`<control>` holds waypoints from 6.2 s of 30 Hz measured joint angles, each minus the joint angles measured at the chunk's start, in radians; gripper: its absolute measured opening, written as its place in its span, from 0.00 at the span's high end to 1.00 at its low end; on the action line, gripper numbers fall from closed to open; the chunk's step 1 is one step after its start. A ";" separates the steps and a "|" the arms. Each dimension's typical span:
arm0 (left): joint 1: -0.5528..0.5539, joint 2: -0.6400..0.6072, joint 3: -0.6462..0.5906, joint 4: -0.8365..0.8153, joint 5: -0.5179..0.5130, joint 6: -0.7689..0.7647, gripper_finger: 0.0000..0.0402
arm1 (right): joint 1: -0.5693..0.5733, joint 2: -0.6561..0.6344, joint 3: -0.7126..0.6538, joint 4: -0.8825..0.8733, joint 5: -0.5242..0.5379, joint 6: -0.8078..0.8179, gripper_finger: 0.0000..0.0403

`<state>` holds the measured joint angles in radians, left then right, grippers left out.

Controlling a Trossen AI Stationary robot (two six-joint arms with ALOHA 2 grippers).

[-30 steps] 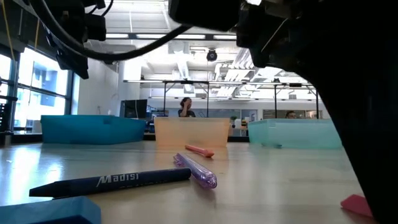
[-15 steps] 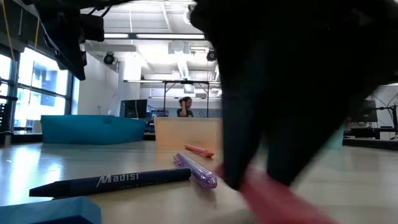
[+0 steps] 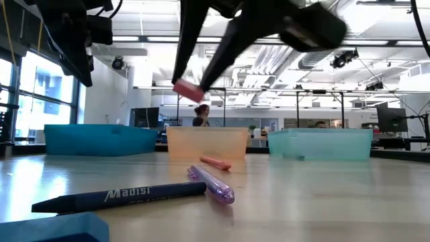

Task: Sort crayons/erasers/pens/pencils in bins
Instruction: Put the pink eraser into the orange bin, then put the pink colored pencil into the pink bin

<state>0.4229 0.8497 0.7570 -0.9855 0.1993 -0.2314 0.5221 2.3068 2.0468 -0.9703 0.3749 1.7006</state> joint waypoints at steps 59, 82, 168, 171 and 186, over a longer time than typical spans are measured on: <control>0.000 0.001 0.000 0.049 -0.081 -0.220 0.61 | -0.852 -0.057 0.000 -0.047 -0.334 -1.395 0.86; 0.000 0.001 0.000 0.049 -0.080 -0.237 0.61 | -0.869 -0.012 0.000 -0.091 -0.387 -1.393 0.60; -0.493 0.420 0.212 0.438 -0.208 0.247 0.49 | -0.425 -0.466 -0.001 -0.601 0.282 -1.017 0.66; -0.476 0.445 0.212 0.448 -0.208 0.246 0.46 | -0.452 -0.514 -0.001 -0.601 0.289 -1.052 0.66; -0.405 0.488 0.312 0.555 -0.241 0.280 0.40 | -0.468 -0.806 -0.286 -0.573 0.296 -1.041 0.66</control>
<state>0.0174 1.3378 1.0690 -0.4306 -0.0416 0.0488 0.0543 1.5011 1.7609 -1.5432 0.6714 0.6595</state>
